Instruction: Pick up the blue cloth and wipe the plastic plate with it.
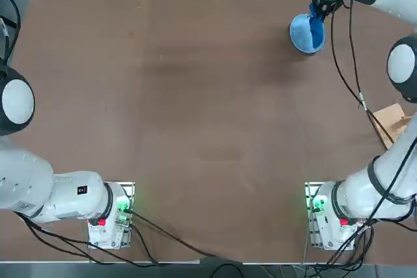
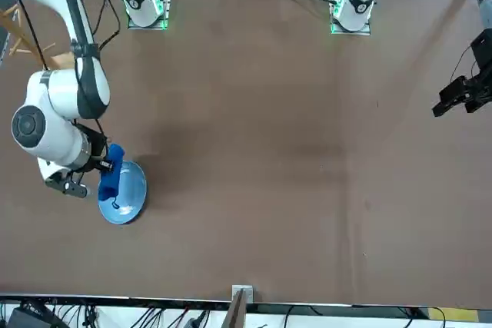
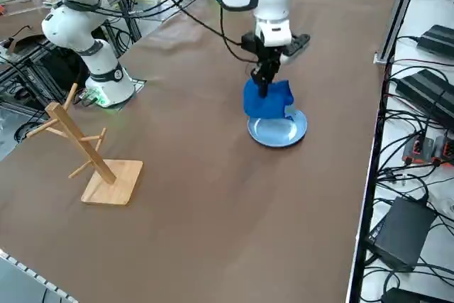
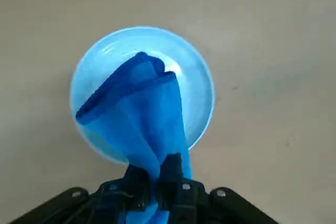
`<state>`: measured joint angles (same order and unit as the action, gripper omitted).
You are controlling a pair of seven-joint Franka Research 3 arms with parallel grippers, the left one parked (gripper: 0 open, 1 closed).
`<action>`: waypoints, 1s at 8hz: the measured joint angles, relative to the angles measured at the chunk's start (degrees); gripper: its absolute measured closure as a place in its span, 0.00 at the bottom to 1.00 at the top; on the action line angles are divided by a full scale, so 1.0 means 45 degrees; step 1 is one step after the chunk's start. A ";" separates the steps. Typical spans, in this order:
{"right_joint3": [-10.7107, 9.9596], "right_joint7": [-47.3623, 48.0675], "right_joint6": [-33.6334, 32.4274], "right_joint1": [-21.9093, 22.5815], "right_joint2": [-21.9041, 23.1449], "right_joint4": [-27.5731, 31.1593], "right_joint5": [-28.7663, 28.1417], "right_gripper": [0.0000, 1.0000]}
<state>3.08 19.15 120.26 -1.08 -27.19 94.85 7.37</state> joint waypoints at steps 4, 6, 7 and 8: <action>-0.0003 -0.0615 0.2101 -0.0623 -0.1056 0.0041 0.0031 0.90; -0.0002 -0.0619 0.3274 -0.0655 -0.1740 0.0120 0.0052 0.90; 0.0004 -0.0619 0.3614 -0.0654 -0.2068 0.0131 0.0052 0.90; 0.0008 -0.0619 0.3738 -0.0654 -0.2329 0.0163 0.0052 0.90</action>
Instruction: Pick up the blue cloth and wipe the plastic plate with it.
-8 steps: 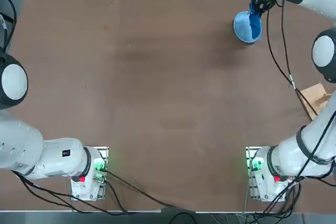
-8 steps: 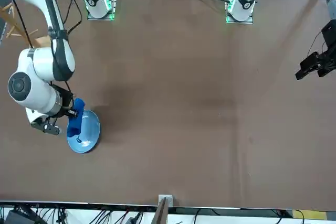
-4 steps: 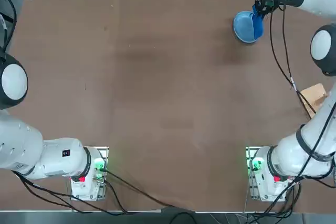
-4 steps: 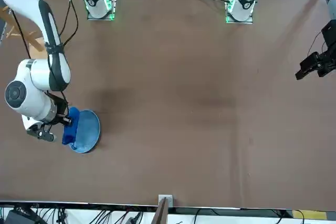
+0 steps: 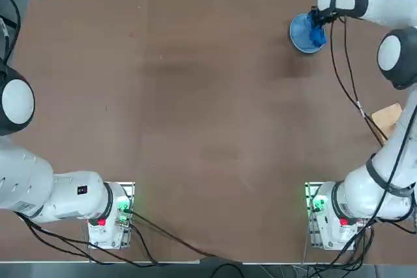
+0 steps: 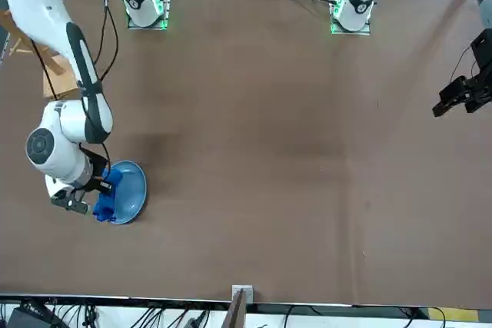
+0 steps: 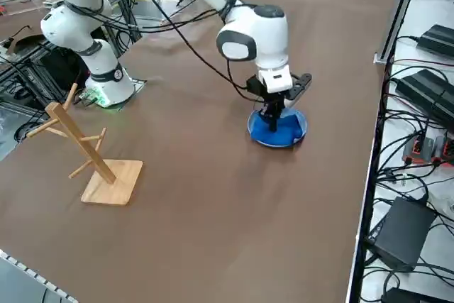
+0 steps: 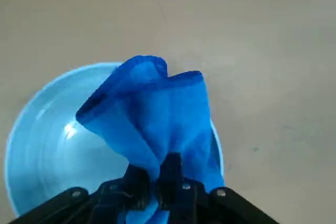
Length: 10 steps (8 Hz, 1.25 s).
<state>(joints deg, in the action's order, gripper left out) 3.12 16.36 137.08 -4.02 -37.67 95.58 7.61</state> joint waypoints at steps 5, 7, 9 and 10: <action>0.0004 0.0000 0.0630 -0.0176 0.0064 0.1014 0.0000 0.90; 0.0066 0.0001 0.0631 -0.0189 0.0283 0.1369 -0.0004 0.90; 0.0215 0.0349 0.0630 -0.0003 0.0473 0.1681 -0.0011 0.90; 0.0284 0.0704 0.0630 0.0248 0.0541 0.1765 -0.0144 0.90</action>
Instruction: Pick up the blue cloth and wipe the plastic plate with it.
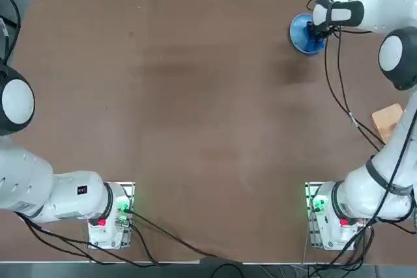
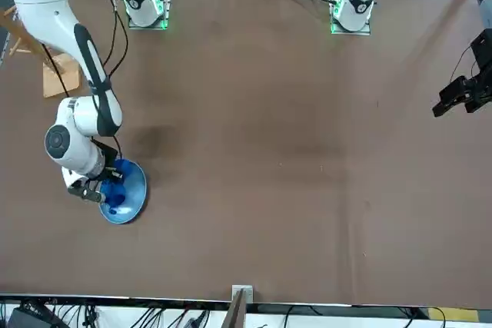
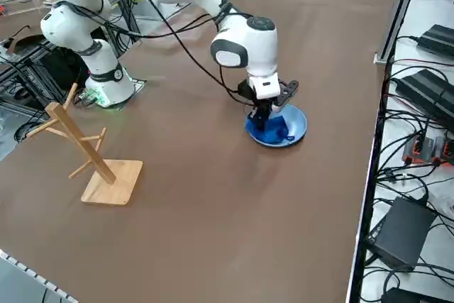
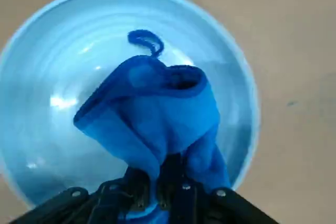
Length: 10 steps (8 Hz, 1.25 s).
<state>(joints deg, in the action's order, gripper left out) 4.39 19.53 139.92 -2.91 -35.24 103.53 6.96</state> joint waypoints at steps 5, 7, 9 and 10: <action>-0.0001 0.0536 0.0092 0.0705 -0.0236 -0.0384 -0.0728 0.90; -0.0001 0.0526 0.0143 0.0699 -0.0800 -0.1256 -0.0728 0.90; -0.0010 0.0206 0.0282 0.0668 -0.1249 -0.1949 -0.0712 0.90; -0.0019 -0.0146 0.0368 0.0562 -0.1334 -0.2072 -0.0711 0.90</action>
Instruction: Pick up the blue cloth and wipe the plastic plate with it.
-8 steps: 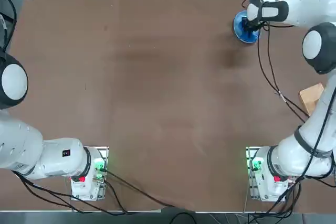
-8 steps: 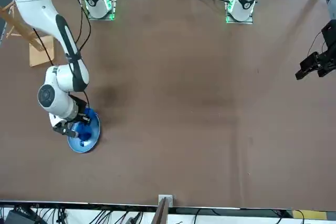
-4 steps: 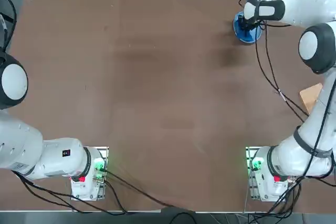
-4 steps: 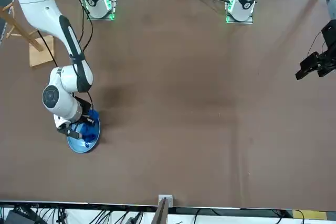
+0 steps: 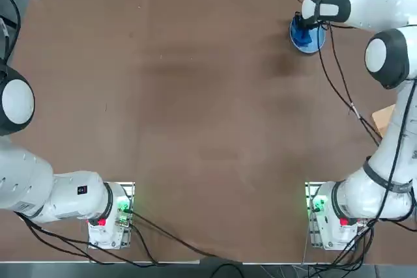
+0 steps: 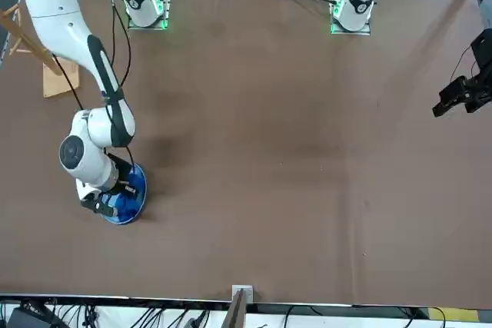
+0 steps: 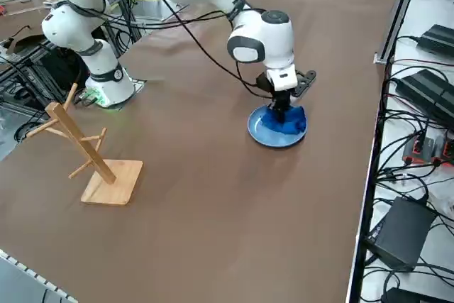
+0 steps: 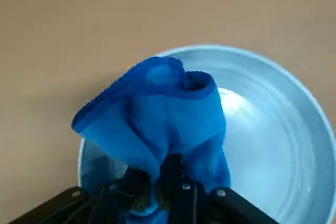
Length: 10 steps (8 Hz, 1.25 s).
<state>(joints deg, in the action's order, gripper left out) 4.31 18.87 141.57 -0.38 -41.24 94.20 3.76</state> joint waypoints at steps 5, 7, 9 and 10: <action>0.0005 -0.1108 0.0133 -0.1178 -0.0043 0.0033 0.0755 0.90; 0.0013 -0.1155 0.0094 -0.1188 0.0251 0.0497 0.0793 0.90; 0.0058 -0.1116 -0.0475 -0.0990 0.0886 0.1387 0.0769 0.90; 0.0082 -0.0950 -0.0907 -0.0723 0.1158 0.1720 0.0641 0.90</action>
<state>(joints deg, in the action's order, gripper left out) 4.68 14.59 137.49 -3.63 -36.03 101.94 6.65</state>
